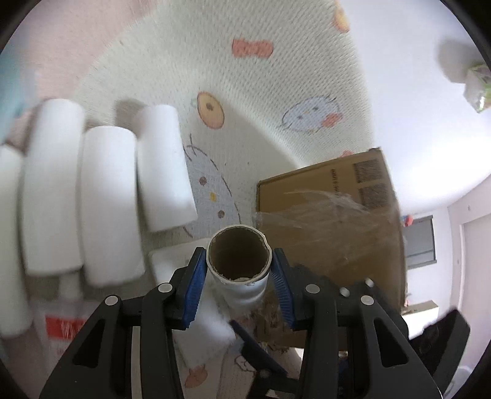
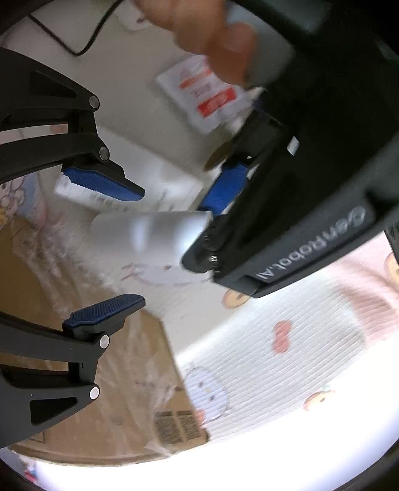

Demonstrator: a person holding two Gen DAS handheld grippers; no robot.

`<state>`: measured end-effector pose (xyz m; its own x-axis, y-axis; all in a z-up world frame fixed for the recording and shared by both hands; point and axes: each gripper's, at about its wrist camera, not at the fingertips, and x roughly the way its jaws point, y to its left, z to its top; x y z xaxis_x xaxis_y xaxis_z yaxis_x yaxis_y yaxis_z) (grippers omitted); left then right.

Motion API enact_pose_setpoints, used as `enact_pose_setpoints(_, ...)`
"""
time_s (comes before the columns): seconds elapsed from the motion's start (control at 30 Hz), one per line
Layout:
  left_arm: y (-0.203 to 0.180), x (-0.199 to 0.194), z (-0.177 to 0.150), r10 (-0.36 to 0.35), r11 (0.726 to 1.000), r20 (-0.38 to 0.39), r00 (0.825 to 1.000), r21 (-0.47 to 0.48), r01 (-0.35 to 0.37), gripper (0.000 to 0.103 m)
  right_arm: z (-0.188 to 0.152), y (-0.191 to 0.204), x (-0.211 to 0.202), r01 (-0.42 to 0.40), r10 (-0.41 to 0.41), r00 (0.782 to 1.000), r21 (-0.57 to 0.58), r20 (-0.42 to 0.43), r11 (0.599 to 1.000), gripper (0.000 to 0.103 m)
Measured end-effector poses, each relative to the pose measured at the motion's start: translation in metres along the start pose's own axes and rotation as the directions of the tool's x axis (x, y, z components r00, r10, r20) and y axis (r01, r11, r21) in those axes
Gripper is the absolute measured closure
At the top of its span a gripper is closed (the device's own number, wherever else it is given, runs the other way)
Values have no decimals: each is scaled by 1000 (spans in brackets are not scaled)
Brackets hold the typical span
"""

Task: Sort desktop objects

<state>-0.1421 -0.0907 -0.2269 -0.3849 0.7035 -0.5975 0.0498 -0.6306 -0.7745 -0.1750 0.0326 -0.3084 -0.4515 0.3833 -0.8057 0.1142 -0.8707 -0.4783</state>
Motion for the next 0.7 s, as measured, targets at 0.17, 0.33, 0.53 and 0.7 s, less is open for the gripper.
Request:
enact_pose_setpoints(0.17,12,-34,-21,69,997,114,991,-52,-63,57,-4,19,-3,-86,90,994,-71,68,994,43)
enact_pose_setpoints(0.33,28,-50,-34,61,994,168,984,-102,-44,57,-6,25,2,-201,204,977,-51,55,978,46)
enact_pose_setpoints(0.53,35,-50,-42,70,991,189,980,-130,-46,56,-8,27,3,-308,308,950,-14,55,951,46)
enact_pose_setpoints(0.7,37,-52,-48,137,982,230,964,-161,-101,56,-6,35,-4,-393,396,914,-48,85,918,46)
